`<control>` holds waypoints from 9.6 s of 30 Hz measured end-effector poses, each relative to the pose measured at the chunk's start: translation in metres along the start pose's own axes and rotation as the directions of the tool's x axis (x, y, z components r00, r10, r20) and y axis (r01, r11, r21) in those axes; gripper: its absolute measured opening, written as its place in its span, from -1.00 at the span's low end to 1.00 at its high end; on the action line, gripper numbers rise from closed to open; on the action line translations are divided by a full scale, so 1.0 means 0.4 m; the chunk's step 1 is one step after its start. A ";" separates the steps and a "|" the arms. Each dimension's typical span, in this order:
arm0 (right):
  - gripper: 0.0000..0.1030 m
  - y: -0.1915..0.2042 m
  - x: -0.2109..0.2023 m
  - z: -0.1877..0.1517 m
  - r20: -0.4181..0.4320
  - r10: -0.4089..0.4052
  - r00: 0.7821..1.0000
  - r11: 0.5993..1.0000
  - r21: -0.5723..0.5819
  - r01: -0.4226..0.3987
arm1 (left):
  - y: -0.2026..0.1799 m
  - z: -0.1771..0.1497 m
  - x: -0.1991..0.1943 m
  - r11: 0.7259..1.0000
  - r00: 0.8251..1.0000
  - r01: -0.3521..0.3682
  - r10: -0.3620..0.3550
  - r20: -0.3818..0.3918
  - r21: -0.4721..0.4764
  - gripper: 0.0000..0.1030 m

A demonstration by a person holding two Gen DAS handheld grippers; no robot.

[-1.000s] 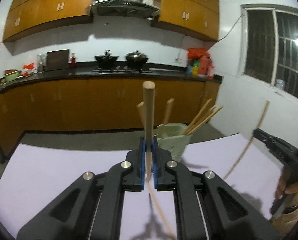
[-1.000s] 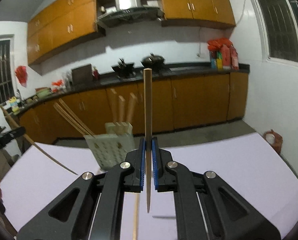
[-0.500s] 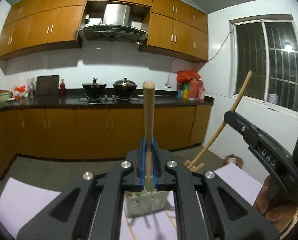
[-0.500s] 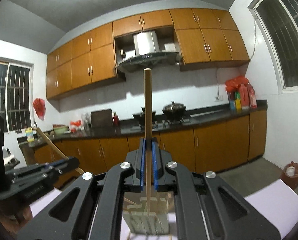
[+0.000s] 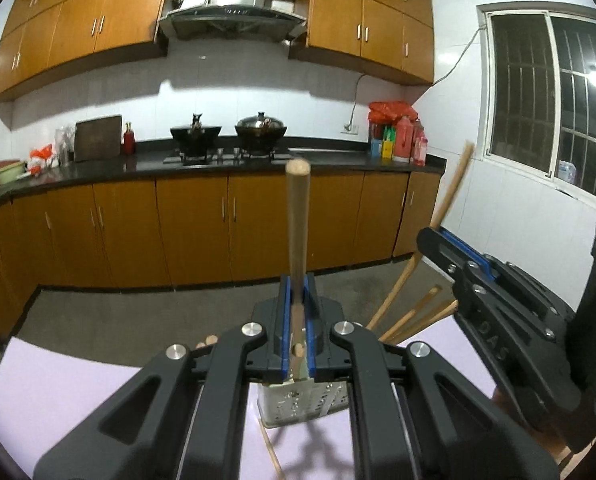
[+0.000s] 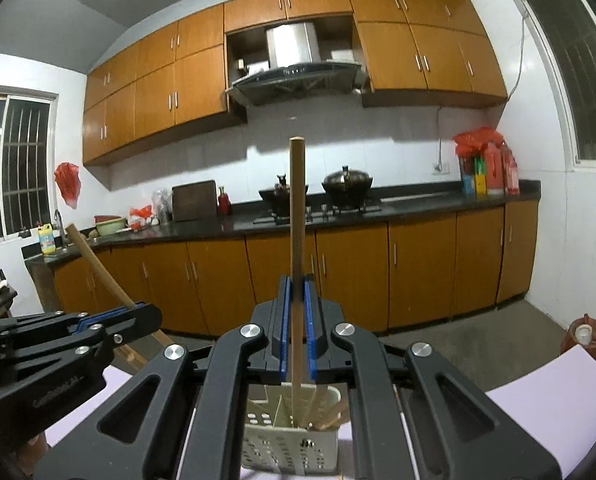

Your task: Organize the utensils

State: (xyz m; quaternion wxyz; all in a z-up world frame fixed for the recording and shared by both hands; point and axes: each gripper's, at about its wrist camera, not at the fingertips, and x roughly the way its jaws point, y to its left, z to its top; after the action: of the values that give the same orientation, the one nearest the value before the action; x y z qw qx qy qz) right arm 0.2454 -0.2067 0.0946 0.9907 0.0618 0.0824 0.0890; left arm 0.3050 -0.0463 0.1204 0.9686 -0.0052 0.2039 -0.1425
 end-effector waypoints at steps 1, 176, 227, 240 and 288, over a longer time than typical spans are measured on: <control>-0.77 -0.003 -0.006 0.002 -0.004 -0.001 1.000 1.000 -0.001 0.001 | 0.005 -0.002 0.002 1.000 1.000 -0.002 0.002 0.000 -0.005 -0.85; -0.85 -0.166 -0.178 -0.452 -0.533 -0.135 0.836 0.987 0.003 0.161 | 0.168 -0.573 -0.097 0.977 0.896 -0.211 0.197 -0.398 0.007 -0.85; -0.85 0.011 -0.005 0.061 0.049 0.006 0.999 1.000 -0.010 -0.005 | 0.014 0.031 -0.040 0.997 0.985 -0.038 0.048 0.166 -0.060 -0.85; -0.23 0.010 -0.073 0.073 0.040 0.007 0.999 1.000 -0.005 -0.007 | 0.040 0.013 -0.075 0.996 0.986 -0.022 0.036 0.160 -0.091 -0.43; 0.97 0.019 -0.487 -0.362 -0.208 -0.174 0.962 0.984 -0.059 0.165 | -0.014 -0.563 -0.451 0.979 0.979 -0.203 0.203 -0.003 -0.030 0.92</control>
State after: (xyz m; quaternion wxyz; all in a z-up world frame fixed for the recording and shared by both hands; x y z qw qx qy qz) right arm 0.0298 -0.2200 -0.0163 0.9812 0.0243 0.1909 0.0116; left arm 0.0560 0.0092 -0.0148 0.9779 0.0009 0.2053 -0.0397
